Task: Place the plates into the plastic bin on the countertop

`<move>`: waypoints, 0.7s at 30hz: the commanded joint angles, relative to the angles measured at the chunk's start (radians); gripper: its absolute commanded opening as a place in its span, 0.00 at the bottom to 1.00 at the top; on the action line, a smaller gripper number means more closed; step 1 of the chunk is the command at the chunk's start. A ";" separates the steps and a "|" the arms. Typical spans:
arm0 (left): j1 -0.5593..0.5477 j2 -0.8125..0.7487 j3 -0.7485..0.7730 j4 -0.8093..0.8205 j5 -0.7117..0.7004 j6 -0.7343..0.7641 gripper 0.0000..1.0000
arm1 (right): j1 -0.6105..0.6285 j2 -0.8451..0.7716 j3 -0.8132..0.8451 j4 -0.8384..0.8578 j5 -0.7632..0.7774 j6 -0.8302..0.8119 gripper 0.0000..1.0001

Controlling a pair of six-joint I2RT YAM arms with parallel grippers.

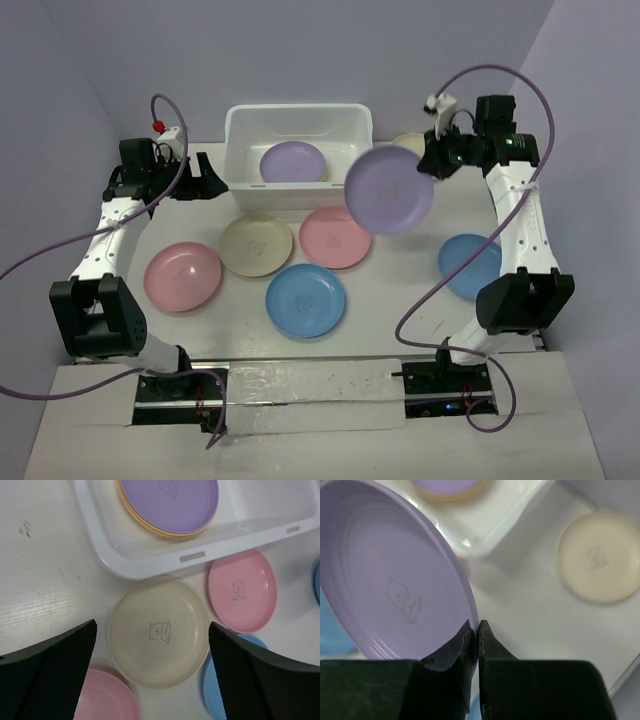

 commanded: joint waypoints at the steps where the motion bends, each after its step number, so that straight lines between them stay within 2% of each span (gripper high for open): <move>1: 0.006 -0.066 -0.044 0.099 -0.088 0.002 0.99 | 0.081 0.138 0.186 0.378 0.063 0.550 0.00; 4: 0.006 -0.096 -0.075 0.131 -0.150 -0.020 0.99 | 0.147 0.273 0.336 0.477 0.263 0.726 0.00; 8: 0.009 -0.121 -0.093 0.142 -0.241 -0.042 0.99 | 0.248 0.437 0.526 0.509 0.449 0.836 0.00; 11: 0.012 -0.135 -0.103 0.144 -0.300 -0.057 0.99 | 0.313 0.500 0.521 0.607 0.586 0.871 0.00; 15: 0.018 -0.142 -0.120 0.133 -0.352 -0.090 0.99 | 0.379 0.551 0.412 0.808 0.770 0.946 0.00; 21: 0.034 -0.155 -0.199 0.169 -0.340 -0.106 0.99 | 0.401 0.698 0.460 0.896 0.786 0.990 0.00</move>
